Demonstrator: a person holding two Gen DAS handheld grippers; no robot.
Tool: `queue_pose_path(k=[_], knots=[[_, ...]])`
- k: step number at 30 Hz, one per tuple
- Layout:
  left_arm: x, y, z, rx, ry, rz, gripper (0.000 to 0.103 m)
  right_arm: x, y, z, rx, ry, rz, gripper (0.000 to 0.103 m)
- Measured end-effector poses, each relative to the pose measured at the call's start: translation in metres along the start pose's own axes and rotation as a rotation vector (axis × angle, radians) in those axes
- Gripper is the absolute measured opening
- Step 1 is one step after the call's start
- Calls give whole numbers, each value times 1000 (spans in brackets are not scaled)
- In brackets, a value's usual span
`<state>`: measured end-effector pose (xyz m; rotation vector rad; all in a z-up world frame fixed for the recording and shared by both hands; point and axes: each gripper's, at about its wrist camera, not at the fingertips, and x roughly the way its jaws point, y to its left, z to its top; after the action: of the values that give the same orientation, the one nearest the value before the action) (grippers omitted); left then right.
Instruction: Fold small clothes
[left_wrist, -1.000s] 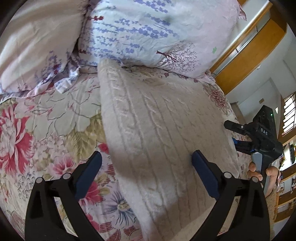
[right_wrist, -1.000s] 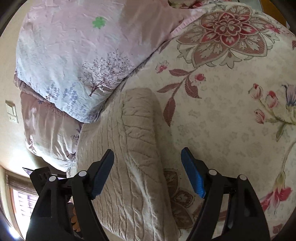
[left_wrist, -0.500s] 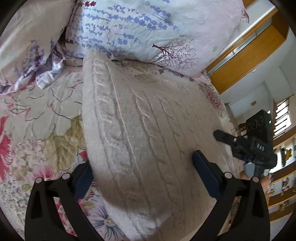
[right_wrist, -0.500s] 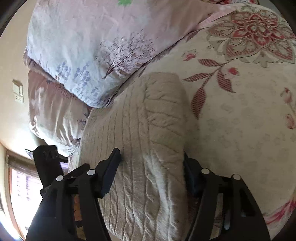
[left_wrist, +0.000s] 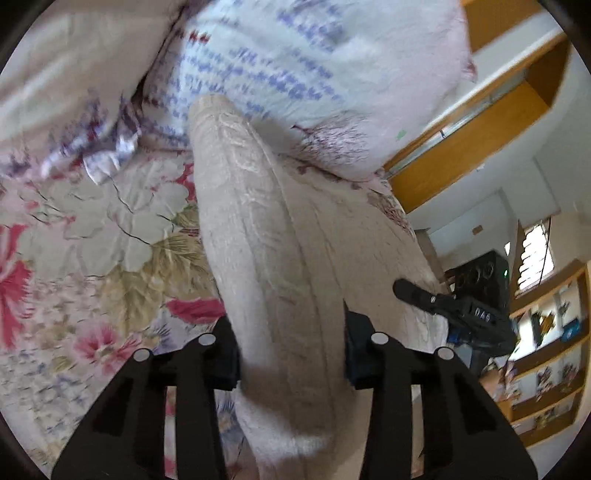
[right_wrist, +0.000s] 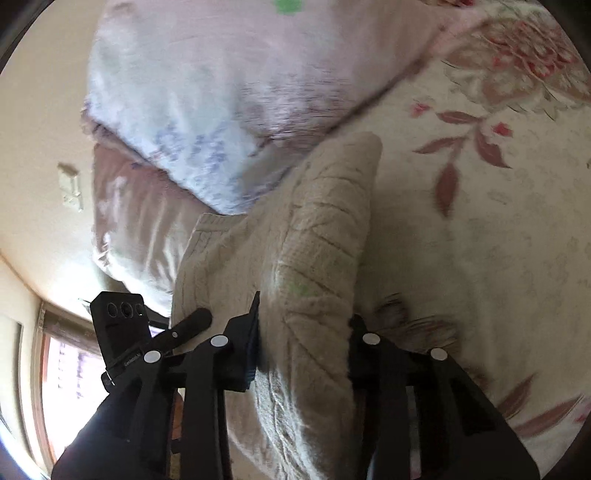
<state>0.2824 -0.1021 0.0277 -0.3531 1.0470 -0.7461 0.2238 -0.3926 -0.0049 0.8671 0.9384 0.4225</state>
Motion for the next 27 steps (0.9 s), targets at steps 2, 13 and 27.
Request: queue_pose_path(k=[2, 13, 27], knots=[[-16, -2, -5, 28, -10, 10, 39, 4, 21, -7, -48, 4, -1, 33], [-115, 90, -23, -141, -50, 122, 44, 88, 101, -47, -251, 87, -50, 34], [-126, 126, -48, -231, -73, 183, 72, 96, 93, -13, -173, 58, -91, 14]])
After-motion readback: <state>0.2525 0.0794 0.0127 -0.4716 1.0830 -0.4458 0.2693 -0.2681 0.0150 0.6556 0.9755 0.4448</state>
